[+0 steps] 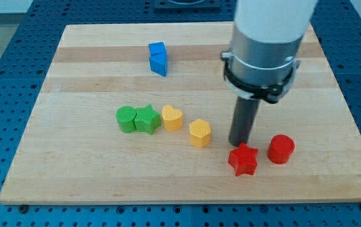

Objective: Move the yellow hexagon towards the center

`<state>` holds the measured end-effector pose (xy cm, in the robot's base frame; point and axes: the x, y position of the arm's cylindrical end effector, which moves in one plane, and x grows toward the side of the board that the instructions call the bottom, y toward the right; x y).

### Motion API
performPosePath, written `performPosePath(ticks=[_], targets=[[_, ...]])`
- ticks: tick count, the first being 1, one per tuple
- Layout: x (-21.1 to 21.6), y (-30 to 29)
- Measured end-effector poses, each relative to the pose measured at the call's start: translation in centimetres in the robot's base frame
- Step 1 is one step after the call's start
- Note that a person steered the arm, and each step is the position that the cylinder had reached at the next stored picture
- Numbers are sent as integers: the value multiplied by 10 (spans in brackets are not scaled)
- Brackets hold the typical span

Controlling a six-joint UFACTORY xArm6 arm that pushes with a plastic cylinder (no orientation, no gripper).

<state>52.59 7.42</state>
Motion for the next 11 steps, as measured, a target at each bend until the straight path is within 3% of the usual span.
performPosePath(ticks=[3,4,5,7,10,11], targets=[[20,-80],[-1,-80],[5,-80],[79,-103],[9,-99],[-13,-56]])
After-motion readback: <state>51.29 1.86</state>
